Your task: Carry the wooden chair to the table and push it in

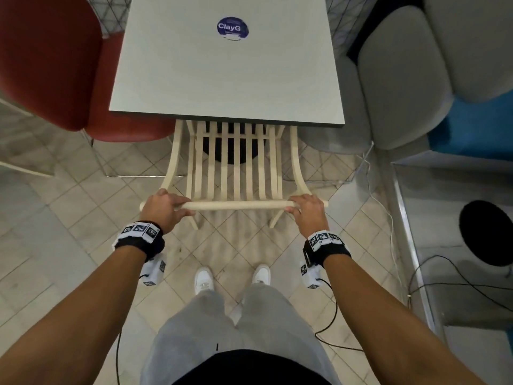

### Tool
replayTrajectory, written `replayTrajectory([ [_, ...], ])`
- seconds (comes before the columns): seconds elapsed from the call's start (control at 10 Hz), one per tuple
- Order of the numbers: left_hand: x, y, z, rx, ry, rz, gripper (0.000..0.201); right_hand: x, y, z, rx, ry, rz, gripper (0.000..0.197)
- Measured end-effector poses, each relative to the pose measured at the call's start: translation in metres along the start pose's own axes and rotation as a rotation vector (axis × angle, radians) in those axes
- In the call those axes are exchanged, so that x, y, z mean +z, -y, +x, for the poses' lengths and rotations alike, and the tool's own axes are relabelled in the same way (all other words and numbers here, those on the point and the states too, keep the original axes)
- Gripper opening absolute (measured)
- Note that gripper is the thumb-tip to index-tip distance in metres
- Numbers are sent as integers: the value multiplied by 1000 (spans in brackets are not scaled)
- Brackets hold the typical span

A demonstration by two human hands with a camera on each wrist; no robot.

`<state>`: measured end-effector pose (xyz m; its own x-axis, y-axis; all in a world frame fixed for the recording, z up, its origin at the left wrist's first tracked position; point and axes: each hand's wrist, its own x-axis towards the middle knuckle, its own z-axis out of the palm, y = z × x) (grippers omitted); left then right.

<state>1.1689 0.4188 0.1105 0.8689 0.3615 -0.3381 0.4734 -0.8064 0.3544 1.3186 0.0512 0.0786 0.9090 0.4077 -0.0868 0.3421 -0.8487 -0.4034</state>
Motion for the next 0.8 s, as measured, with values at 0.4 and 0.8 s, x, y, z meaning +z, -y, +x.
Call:
replayTrajectory([
  [0.4, 1, 5, -12, 56, -55, -65, 37, -4, 8, -6, 23, 44, 24, 32],
  [0.8, 44, 33, -111, -137, -254, -211, 71, 7, -16, -105, 126, -109, 125, 22],
])
